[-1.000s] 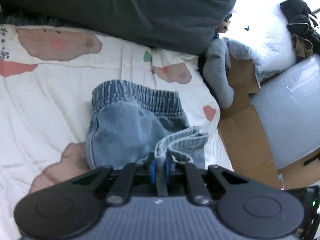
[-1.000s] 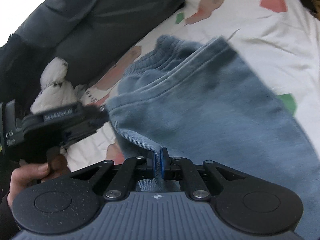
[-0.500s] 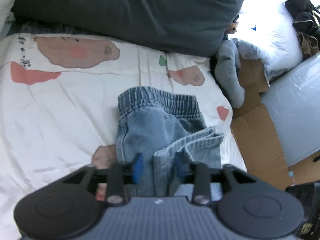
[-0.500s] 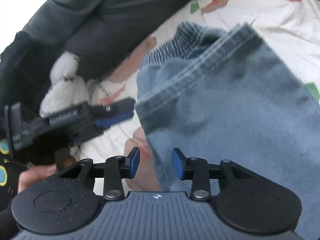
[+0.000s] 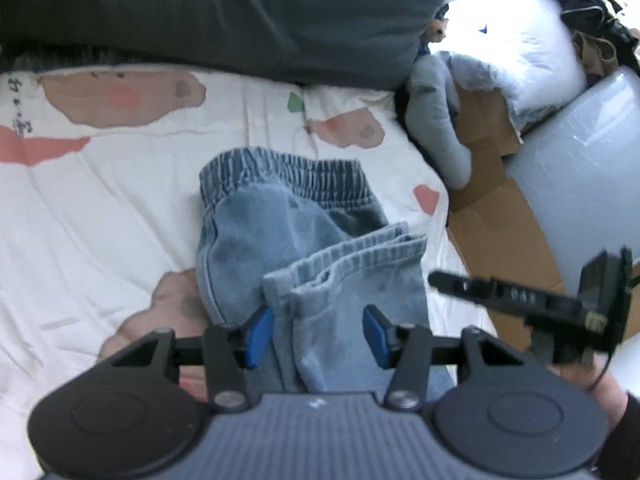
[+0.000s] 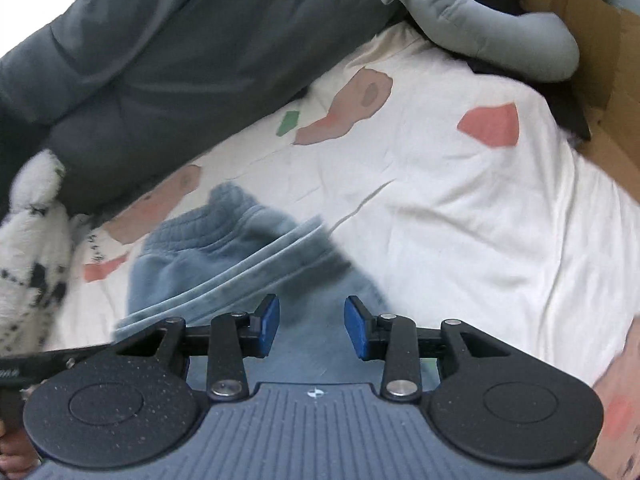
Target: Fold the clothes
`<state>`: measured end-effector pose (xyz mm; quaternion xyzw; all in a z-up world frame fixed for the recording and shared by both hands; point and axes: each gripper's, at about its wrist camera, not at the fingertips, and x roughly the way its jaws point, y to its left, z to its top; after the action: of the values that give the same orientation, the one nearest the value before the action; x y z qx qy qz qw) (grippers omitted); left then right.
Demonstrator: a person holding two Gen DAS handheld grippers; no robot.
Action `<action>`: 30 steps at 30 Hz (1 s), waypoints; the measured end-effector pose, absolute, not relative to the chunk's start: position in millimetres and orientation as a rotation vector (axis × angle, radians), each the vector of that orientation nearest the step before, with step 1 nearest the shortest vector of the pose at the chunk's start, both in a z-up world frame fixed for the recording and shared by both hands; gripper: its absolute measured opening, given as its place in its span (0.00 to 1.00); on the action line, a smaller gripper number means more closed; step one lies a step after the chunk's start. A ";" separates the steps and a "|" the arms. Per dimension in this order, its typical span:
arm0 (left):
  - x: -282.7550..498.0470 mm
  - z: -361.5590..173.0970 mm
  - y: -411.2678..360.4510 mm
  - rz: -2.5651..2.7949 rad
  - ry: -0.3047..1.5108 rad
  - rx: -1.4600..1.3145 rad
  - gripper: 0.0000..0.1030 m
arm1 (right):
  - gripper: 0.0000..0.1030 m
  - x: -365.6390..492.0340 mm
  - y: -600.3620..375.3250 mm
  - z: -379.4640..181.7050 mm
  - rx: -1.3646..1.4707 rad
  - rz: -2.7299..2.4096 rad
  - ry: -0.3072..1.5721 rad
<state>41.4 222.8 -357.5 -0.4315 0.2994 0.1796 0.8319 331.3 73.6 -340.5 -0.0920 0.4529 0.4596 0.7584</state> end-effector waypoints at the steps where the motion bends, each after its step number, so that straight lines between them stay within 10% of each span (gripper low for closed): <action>1: 42.3 -358.2 222.4 0.383 0.635 -0.913 0.46 | 0.42 335.3 78.3 -341.6 -0.226 1.010 0.971; 10: 48.4 -357.5 225.0 0.402 0.652 -0.928 0.28 | 0.37 347.7 108.6 -362.1 -0.413 1.121 0.926; 17: 47.4 -344.7 214.0 0.443 0.700 -0.868 0.17 | 0.05 344.6 105.4 -353.1 -0.454 1.157 0.878; 30: 51.8 -341.1 211.5 0.445 0.658 -0.812 0.06 | 0.02 342.7 102.9 -333.0 -0.461 1.184 0.839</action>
<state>51.8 211.5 -341.1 -0.3844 0.3114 0.2107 0.8431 342.7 102.9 -333.0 -0.2088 0.3801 0.5363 0.7241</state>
